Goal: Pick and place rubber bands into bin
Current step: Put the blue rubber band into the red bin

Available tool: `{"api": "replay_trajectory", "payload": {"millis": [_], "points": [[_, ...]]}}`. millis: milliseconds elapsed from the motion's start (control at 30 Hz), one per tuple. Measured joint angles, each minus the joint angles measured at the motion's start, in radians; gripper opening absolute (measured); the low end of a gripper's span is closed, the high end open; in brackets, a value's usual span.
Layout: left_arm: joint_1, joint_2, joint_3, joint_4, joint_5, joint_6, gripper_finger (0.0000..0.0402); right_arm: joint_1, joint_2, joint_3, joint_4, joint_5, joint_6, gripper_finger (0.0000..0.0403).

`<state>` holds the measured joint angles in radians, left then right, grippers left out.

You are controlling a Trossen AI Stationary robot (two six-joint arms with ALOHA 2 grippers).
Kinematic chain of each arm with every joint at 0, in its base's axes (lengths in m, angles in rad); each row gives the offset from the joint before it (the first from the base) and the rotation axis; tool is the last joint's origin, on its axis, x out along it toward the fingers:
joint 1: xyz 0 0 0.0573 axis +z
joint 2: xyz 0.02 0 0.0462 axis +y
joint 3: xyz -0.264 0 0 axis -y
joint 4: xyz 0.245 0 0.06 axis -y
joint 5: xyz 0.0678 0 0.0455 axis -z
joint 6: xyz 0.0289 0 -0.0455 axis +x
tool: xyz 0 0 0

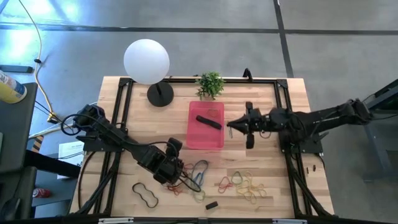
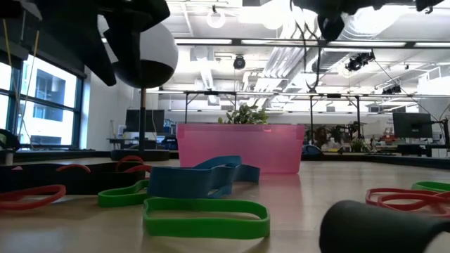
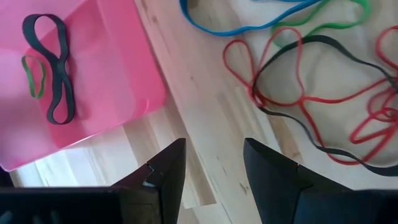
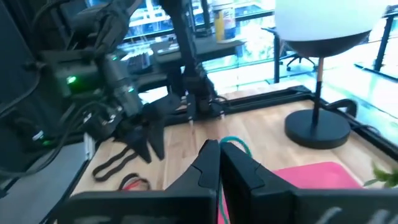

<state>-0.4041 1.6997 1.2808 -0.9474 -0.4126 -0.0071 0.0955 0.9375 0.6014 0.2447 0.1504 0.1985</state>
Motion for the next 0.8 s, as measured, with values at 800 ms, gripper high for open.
{"api": "replay_trajectory", "payload": {"millis": [800], "points": [[0.102, -0.102, 0.036, 0.006, -0.120, 0.027, 0.0150, -0.211, 0.342, 0.000, 0.238, -0.067, 0.066, 0.0000]]}}
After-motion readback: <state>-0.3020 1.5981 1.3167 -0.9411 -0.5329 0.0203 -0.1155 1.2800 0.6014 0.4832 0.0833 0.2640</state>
